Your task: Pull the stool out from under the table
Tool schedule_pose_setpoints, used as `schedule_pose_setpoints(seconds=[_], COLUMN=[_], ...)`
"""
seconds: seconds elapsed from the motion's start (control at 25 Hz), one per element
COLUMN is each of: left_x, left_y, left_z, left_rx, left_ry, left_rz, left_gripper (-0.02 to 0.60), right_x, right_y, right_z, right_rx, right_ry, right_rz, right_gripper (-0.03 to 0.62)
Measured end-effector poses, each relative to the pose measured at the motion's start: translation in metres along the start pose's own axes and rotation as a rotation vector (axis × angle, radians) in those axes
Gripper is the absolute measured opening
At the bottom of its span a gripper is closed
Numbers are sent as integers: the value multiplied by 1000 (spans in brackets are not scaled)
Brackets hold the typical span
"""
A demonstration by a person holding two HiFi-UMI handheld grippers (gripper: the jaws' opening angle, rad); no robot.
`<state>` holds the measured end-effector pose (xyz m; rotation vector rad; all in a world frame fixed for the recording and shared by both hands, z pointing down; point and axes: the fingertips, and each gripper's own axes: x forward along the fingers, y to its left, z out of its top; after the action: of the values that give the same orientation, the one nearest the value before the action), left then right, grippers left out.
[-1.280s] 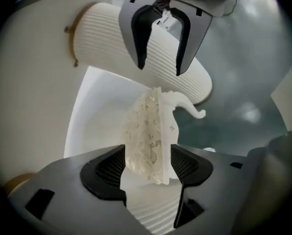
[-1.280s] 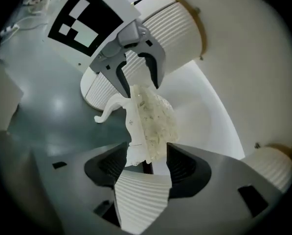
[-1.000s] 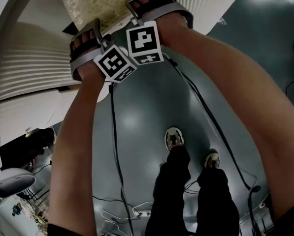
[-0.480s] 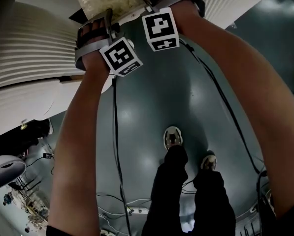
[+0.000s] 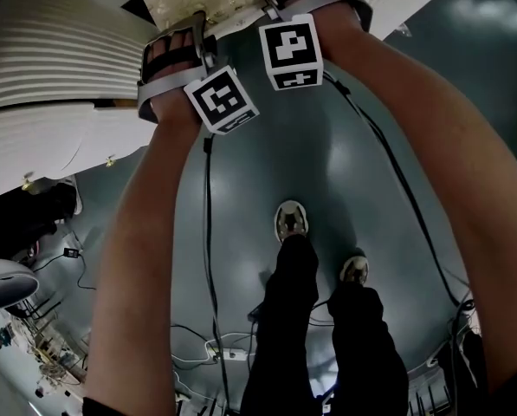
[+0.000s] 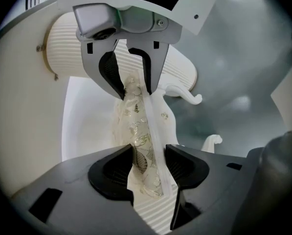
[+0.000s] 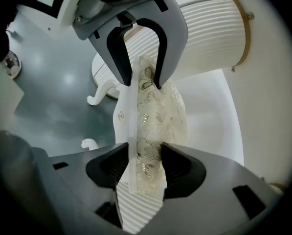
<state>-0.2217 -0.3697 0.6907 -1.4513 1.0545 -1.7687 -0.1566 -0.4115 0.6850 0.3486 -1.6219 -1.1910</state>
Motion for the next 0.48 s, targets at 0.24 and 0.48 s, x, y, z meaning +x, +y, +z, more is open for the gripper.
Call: schedule_pose_setpoints(seconds=[0.24, 0.48], left_x=[-41, -73], left_y=[-23, -45], left_z=[15, 25], left_rx=[12, 20], left_ry=[-2, 0], left_rz=[-9, -12], left_gripper=[219, 219], right_x=[-40, -70], right_y=[29, 53], right_z=[2, 6], right_rx=[10, 5], right_ry=[2, 2], right_rz=[6, 8], right_gripper=[212, 212])
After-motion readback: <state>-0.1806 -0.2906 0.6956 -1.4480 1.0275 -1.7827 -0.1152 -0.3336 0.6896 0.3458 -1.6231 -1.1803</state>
